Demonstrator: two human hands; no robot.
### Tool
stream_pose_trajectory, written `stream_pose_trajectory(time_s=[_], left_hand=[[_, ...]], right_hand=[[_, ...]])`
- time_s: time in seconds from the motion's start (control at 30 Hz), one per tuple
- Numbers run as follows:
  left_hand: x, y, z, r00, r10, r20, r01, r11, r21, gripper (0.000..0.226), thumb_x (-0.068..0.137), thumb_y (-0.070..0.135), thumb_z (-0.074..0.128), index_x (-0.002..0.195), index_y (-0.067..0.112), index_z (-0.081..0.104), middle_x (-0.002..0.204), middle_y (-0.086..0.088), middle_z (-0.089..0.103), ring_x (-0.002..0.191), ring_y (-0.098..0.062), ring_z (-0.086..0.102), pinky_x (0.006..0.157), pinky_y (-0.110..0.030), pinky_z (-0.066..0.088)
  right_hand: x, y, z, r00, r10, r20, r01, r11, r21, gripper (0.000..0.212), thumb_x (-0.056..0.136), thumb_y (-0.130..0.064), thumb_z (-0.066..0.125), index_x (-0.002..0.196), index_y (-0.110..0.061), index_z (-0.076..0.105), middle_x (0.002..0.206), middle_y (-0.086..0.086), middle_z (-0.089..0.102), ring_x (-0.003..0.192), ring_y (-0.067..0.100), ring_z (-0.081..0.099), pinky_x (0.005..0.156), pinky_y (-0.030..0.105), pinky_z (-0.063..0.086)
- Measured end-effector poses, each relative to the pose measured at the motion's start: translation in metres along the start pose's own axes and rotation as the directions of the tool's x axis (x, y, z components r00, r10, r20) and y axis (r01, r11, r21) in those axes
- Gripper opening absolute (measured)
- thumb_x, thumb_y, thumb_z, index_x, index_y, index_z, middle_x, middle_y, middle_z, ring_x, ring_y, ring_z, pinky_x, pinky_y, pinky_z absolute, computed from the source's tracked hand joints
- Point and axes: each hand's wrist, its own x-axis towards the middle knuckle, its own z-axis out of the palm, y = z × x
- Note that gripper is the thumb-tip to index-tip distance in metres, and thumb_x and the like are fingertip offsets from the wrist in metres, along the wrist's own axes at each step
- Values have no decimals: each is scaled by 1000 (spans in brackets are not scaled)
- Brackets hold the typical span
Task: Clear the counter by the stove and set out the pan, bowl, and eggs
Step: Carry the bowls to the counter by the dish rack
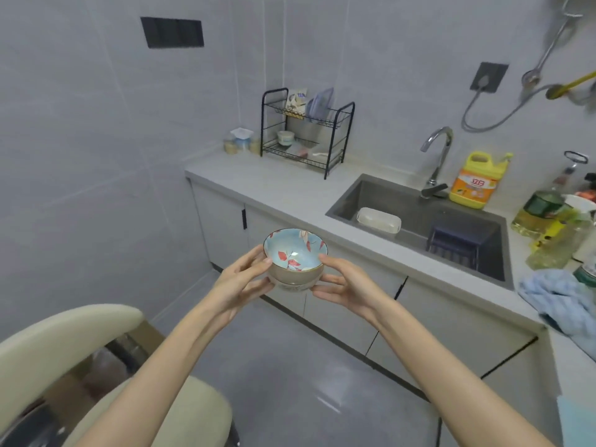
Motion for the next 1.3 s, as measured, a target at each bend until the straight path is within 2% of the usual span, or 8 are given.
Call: stream_pose_trajectory(time_s=[0.27, 0.43, 0.67, 0.77, 0.9, 1.07, 1.17, 1.3], left_hand=[[108, 37, -58, 993, -2, -118, -8, 996, -87, 75, 67, 23, 76, 137, 23, 49, 139, 3, 52, 111, -27, 63, 104, -43, 45], [190, 58, -100, 991, 13, -135, -31, 991, -127, 73, 68, 22, 75, 137, 22, 49, 136, 4, 54, 114, -25, 61, 89, -33, 54], [303, 103, -154, 992, -3, -125, -16, 989, -147, 58, 79, 16, 69, 134, 22, 52, 126, 5, 62, 102, -25, 68, 81, -28, 57], [354, 125, -180, 992, -14, -129, -4, 989, -145, 54, 84, 14, 66, 135, 22, 50, 110, 7, 71, 100, -28, 68, 86, -31, 56], [411, 147, -206, 988, -35, -153, 14, 990, -139, 59, 83, 11, 66, 138, 20, 46, 132, 1, 57, 103, -29, 67, 96, -38, 50], [481, 163, -247, 990, -69, -119, 53, 989, -136, 60, 81, 14, 70, 137, 20, 48, 137, -1, 54, 111, -26, 63, 104, -45, 43], [532, 171, -270, 988, -79, -133, 65, 993, -102, 55, 82, 16, 69, 134, 20, 52, 131, -1, 59, 115, -22, 61, 101, -41, 47], [592, 187, -295, 983, -93, -160, 78, 992, -100, 42, 86, 9, 63, 126, 20, 58, 123, -2, 65, 111, -23, 62, 98, -38, 50]], right_hand=[[134, -49, 40, 992, 69, 105, -64, 997, -44, 34, 84, -29, 69, 114, -13, 59, 109, 17, 64, 83, 29, 69, 80, 36, 59], [233, -73, 66, 988, 96, 121, -87, 993, -81, 35, 83, -29, 70, 113, -12, 61, 115, 19, 64, 82, 29, 69, 82, 36, 58], [353, -119, 108, 987, 127, 94, -117, 987, -109, 28, 84, -26, 68, 108, -11, 62, 107, 18, 65, 85, 30, 68, 90, 42, 55], [404, -138, 128, 988, 125, 89, -117, 989, -96, 24, 85, -23, 66, 105, -11, 61, 104, 15, 65, 88, 30, 67, 90, 42, 55], [460, -156, 147, 988, 130, 78, -126, 990, -59, 24, 86, -19, 65, 107, -9, 59, 102, 13, 63, 93, 27, 65, 84, 41, 57], [533, -172, 170, 982, 174, 77, -171, 984, -51, 18, 87, -17, 63, 102, -10, 58, 98, 13, 62, 94, 28, 62, 67, 33, 60], [591, -180, 182, 977, 204, 64, -201, 978, -53, 18, 86, -17, 63, 102, -11, 58, 100, 14, 60, 95, 30, 62, 76, 37, 59], [664, -190, 197, 974, 216, 74, -213, 976, -53, 24, 85, -15, 62, 107, -9, 58, 102, 13, 59, 99, 26, 60, 81, 38, 58]])
